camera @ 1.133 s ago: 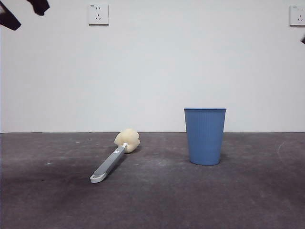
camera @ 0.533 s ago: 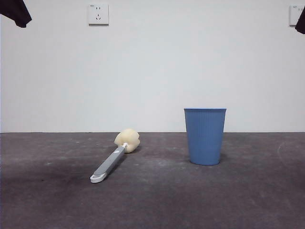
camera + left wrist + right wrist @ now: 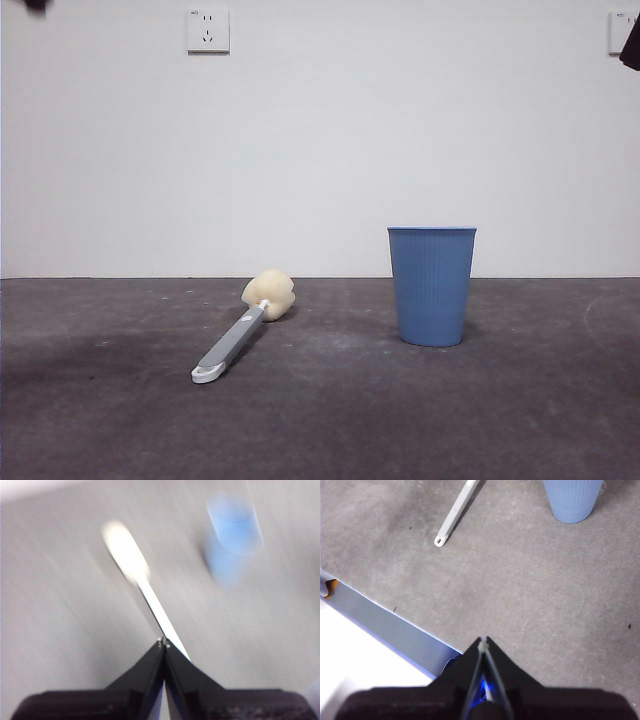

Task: Pick up the cup brush,pick up the cup,insert the brush into the cup,clean the cup,put the cup brush back,put the cup back to the fixed position on the table

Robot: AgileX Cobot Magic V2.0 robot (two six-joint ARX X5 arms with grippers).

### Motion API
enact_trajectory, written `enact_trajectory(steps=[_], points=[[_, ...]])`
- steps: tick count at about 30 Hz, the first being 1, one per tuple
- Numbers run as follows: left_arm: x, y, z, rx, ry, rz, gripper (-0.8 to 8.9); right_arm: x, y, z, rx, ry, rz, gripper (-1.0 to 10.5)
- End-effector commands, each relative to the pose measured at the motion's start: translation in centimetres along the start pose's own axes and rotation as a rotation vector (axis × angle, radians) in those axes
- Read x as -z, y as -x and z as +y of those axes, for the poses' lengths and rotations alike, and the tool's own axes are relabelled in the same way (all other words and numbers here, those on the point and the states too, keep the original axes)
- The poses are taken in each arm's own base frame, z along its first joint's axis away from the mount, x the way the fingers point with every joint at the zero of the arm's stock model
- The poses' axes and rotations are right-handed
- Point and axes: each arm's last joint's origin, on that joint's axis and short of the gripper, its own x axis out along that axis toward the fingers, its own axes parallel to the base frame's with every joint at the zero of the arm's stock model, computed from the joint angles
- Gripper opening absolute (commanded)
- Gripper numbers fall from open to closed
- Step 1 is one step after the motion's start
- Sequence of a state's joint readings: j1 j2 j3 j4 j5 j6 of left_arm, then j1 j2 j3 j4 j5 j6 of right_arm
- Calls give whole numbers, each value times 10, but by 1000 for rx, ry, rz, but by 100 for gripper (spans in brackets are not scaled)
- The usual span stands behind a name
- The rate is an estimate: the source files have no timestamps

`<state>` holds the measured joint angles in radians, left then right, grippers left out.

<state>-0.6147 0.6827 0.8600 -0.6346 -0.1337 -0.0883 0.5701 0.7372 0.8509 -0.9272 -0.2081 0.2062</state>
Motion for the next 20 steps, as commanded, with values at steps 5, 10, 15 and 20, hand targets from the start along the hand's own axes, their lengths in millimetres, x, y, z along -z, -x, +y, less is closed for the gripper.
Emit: enact_trajectory(steps=[5,10,15,20], points=[[8,42,36,-232,-60,-504,-3,-1,1,0,2,-3,-9,1],[58,28,46,-357,-36,-553,-3,-1,1,0,2,-3,-8,1],[100,6,52,-400,-7,-494,-3,-1,1,0,2,-3,-9,1],[131,-11,56,-420,30,-451,-3,-1,1,0,2,-3,-8,1]])
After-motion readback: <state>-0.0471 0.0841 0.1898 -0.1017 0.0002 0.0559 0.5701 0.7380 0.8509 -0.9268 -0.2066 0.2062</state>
